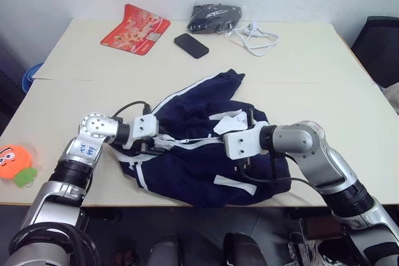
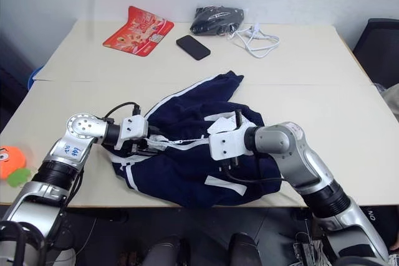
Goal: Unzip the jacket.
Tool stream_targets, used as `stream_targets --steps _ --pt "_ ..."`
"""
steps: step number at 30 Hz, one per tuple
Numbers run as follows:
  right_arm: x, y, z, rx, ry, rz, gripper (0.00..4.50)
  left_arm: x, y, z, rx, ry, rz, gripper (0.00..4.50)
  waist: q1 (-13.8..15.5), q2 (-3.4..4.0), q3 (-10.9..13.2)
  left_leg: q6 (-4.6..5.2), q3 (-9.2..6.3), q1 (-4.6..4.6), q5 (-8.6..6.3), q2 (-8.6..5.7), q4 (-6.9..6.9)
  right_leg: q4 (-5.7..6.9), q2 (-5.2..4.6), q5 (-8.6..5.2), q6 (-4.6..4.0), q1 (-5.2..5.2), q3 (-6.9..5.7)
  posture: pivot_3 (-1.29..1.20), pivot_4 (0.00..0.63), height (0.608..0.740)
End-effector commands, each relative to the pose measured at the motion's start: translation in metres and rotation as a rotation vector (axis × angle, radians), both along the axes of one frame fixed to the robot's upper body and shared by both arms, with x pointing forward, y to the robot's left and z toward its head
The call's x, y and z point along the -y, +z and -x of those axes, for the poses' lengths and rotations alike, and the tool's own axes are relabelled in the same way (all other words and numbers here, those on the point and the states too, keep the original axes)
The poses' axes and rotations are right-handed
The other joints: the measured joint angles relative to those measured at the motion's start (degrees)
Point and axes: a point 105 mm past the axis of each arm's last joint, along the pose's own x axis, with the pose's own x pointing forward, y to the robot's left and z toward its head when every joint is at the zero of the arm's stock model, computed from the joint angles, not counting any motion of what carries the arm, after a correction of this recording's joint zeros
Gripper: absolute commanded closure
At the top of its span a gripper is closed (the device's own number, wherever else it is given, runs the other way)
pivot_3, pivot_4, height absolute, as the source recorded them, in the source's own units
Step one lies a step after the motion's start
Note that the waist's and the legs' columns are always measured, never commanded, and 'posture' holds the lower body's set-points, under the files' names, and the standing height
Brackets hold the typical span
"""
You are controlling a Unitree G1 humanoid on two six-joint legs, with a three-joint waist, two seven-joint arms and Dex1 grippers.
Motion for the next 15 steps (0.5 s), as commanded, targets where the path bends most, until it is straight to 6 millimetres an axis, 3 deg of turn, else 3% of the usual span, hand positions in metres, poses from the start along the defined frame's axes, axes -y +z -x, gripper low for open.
stream_targets --steps 1,5,15 --pt "0.003 0.011 0.003 0.037 -0.012 -0.023 4.48 -0.015 -0.027 0.003 -0.090 0.069 -0.064 1.41 -0.1 0.01 0.0 -0.01 0.00 0.02 0.02 0.01 0.00 0.03 0.00 0.00 0.00 0.00 0.01 0.00 0.150 0.740" --pt "0.013 0.007 -0.005 0.089 -0.048 0.034 4.48 -0.020 -0.030 0.008 -0.102 0.068 -0.069 1.41 -0.2 0.01 0.0 -0.02 0.01 0.04 0.05 0.02 -0.01 0.06 0.00 0.00 0.00 -0.02 0.03 0.00 0.150 0.740" --pt "0.075 0.012 -0.017 0.147 -0.173 0.170 4.48 -0.033 -0.034 0.018 -0.115 0.099 -0.077 1.41 -0.7 0.03 0.0 -0.03 0.05 0.05 0.05 0.05 -0.10 0.04 0.01 0.00 0.00 -0.06 0.04 0.00 0.150 0.740"
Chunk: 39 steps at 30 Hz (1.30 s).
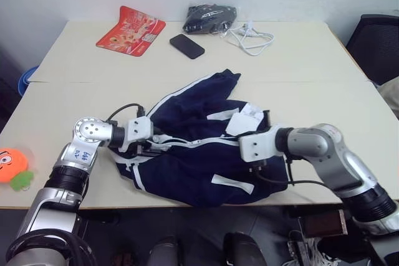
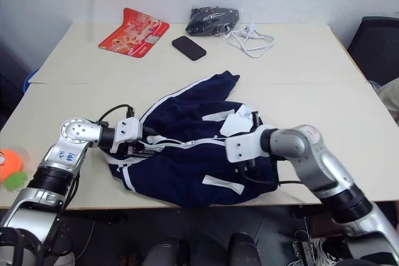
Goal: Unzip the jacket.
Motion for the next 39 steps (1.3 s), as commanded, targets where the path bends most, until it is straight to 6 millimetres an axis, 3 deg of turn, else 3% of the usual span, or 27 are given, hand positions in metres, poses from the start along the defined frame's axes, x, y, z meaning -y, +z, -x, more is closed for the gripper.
stream_targets --steps 1,9,15,20,27,33,36,39 --pt "0.028 0.018 -0.007 0.070 -0.071 0.024 4.48 -0.024 -0.031 0.010 -0.119 0.073 -0.091 1.41 -0.3 0.00 0.0 0.00 0.00 0.00 0.00 0.01 0.00 0.00 0.00 0.00 0.00 0.00 0.00 0.00 0.150 0.740" --pt "0.087 0.025 -0.007 0.084 -0.211 0.116 4.48 -0.029 -0.035 0.010 -0.120 0.092 -0.095 1.41 -0.8 0.05 0.0 -0.01 0.00 0.01 0.01 0.02 -0.04 -0.02 0.00 0.00 0.00 0.02 -0.01 0.00 0.150 0.740" --pt "0.152 0.029 0.000 0.084 -0.380 0.183 4.48 -0.032 -0.038 0.011 -0.125 0.103 -0.099 1.41 -1.0 0.20 -0.1 -0.01 0.03 0.03 0.01 0.01 -0.06 -0.06 0.00 0.00 0.00 0.04 0.02 0.00 0.150 0.740" --pt "0.184 0.033 -0.002 0.106 -0.471 0.194 4.48 -0.034 -0.038 0.010 -0.124 0.107 -0.100 1.41 -1.1 0.28 -0.2 -0.02 0.06 0.57 0.01 0.02 -0.34 -0.12 0.00 0.00 0.00 0.35 0.18 0.00 0.150 0.740" --pt "0.210 0.035 -0.016 0.163 -0.550 0.209 4.48 -0.035 -0.038 0.009 -0.119 0.110 -0.098 1.41 -1.2 0.44 -0.3 -0.02 0.03 0.94 0.01 0.03 -0.46 -0.24 -0.01 -0.01 0.00 0.64 0.28 0.00 0.150 0.740" --pt "0.213 0.047 -0.040 0.244 -0.576 0.171 4.48 -0.036 -0.037 0.010 -0.112 0.115 -0.093 1.41 -1.4 0.65 -0.4 -0.02 0.03 0.94 0.01 0.03 -0.47 -0.25 -0.02 -0.01 0.00 0.64 0.29 0.00 0.150 0.740" --pt "0.183 0.044 -0.046 0.169 -0.489 -0.011 4.48 -0.035 -0.033 0.010 -0.108 0.121 -0.073 1.41 -1.4 0.68 -0.4 -0.02 0.03 0.93 0.01 0.03 -0.48 -0.25 -0.01 -0.01 0.00 0.64 0.26 0.00 0.150 0.740" --pt "0.138 0.039 -0.041 -0.062 -0.382 -0.267 4.48 -0.031 -0.018 0.010 -0.128 0.136 0.008 1.41 -1.8 0.69 -0.4 -0.02 -0.02 0.94 0.01 0.05 -0.49 -0.25 0.01 0.00 0.00 0.66 0.24 0.00 0.150 0.740"
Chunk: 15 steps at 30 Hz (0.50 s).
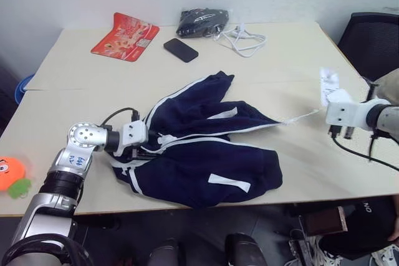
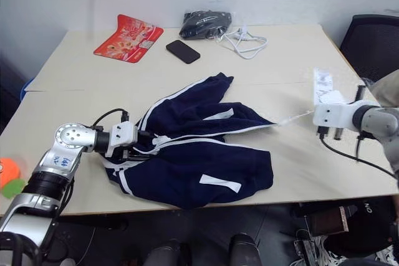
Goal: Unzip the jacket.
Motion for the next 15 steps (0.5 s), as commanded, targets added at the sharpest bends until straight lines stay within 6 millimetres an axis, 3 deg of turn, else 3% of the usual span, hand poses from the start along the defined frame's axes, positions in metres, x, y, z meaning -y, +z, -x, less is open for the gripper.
stream_targets --steps 1,5,8,12,15 --pt "-0.041 0.010 0.011 -0.144 0.151 -0.243 4.48 -0.015 -0.004 0.007 -0.114 0.073 0.016 1.41 -0.1 0.04 0.0 0.00 -0.08 -0.01 0.00 0.00 0.00 0.00 0.01 0.00 0.00 -0.01 0.00 0.00 0.150 0.740" --pt "-0.045 0.015 0.025 -0.311 0.207 -0.293 3.64 -0.021 0.025 0.017 -0.173 0.066 0.080 0.89 0.5 0.05 0.2 0.06 -0.13 -0.25 -0.04 -0.05 0.04 0.00 -0.02 0.00 0.00 -0.22 0.01 0.00 0.150 0.740" --pt "-0.036 0.025 0.040 -0.439 0.213 -0.341 2.58 -0.033 0.055 0.032 -0.188 0.053 0.082 0.01 0.6 -0.16 0.4 0.07 -0.14 -0.31 -0.06 -0.03 0.01 -0.05 -0.02 0.00 0.00 -0.28 0.00 0.00 0.150 0.740" --pt "-0.025 0.051 0.064 -0.571 0.238 -0.473 1.20 -0.055 0.091 0.051 -0.192 0.088 0.075 0.00 0.9 -0.25 0.5 0.09 -0.20 -0.55 -0.07 -0.03 0.11 -0.03 -0.08 0.00 0.00 -0.45 -0.01 0.00 0.150 0.740" --pt "-0.009 0.082 0.076 -0.567 0.184 -0.619 0.17 -0.090 0.120 0.072 -0.176 0.168 0.027 0.00 0.6 -0.16 0.7 0.10 -0.11 -0.62 -0.08 -0.02 0.08 0.02 -0.12 0.00 0.00 -0.63 0.08 0.00 0.150 0.740"
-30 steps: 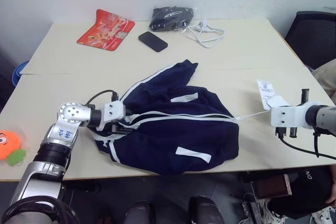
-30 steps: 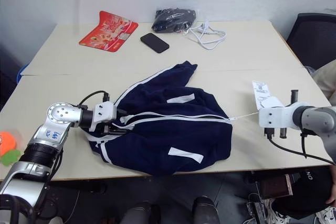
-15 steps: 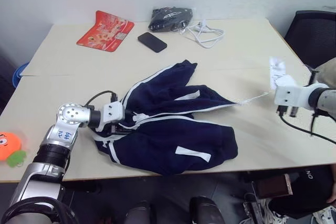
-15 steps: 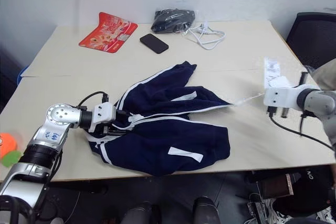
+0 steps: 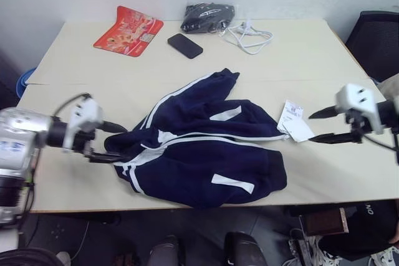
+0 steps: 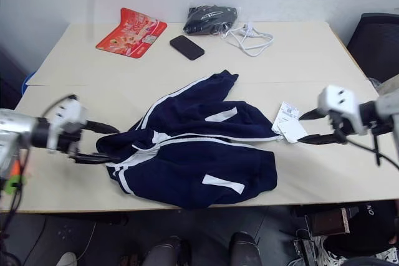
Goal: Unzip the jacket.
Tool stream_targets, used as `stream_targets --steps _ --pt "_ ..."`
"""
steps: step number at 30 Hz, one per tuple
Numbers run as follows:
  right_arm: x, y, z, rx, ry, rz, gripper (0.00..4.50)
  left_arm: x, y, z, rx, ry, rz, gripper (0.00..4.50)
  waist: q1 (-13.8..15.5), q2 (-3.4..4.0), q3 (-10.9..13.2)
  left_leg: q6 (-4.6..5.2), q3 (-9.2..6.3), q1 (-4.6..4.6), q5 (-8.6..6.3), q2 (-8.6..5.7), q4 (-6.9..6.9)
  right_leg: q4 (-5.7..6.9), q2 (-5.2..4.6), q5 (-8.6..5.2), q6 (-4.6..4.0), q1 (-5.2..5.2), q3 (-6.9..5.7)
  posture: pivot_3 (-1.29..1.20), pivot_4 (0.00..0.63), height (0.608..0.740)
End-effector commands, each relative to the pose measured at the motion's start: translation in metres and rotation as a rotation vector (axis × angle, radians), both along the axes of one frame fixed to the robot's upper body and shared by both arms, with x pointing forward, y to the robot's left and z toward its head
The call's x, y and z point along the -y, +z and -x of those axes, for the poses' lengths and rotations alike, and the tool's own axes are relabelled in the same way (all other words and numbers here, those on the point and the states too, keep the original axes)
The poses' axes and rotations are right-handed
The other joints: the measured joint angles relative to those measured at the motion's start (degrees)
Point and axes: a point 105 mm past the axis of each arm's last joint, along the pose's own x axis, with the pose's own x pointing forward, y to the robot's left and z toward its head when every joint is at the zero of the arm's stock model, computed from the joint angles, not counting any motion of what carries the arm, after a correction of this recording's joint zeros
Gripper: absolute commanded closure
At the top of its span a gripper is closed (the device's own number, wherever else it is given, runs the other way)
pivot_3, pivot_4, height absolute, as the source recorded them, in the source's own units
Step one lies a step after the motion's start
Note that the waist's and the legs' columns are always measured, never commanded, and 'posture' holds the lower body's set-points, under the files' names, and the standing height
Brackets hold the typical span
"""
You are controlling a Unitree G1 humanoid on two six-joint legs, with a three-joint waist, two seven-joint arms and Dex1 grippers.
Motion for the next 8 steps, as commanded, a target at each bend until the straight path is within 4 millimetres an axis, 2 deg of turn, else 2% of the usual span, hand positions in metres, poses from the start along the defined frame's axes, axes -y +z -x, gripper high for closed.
stream_targets --steps 1,4,8 --pt "0.016 0.040 0.020 -0.022 -0.036 -0.135 0.01 -0.025 0.037 0.019 0.047 0.047 -0.015 0.00 -0.1 0.09 0.1 0.00 0.01 -0.06 0.00 -0.01 0.00 0.02 0.00 0.00 0.00 -0.09 0.00 0.00 0.150 0.740" --pt "0.029 0.054 0.027 -0.028 -0.101 -0.227 0.01 -0.045 0.058 0.029 0.062 0.112 -0.016 0.00 -0.2 0.06 0.1 -0.03 0.11 -0.05 -0.01 0.00 -0.05 0.01 0.04 -0.03 -0.05 -0.11 -0.03 0.00 0.150 0.740" --pt "0.036 0.058 0.030 -0.043 -0.131 -0.309 0.01 -0.056 0.066 0.026 0.120 0.160 -0.043 0.00 -0.1 0.05 0.2 -0.03 0.22 -0.05 -0.01 -0.02 -0.04 0.03 0.03 -0.03 -0.05 -0.16 0.05 0.00 0.150 0.740"
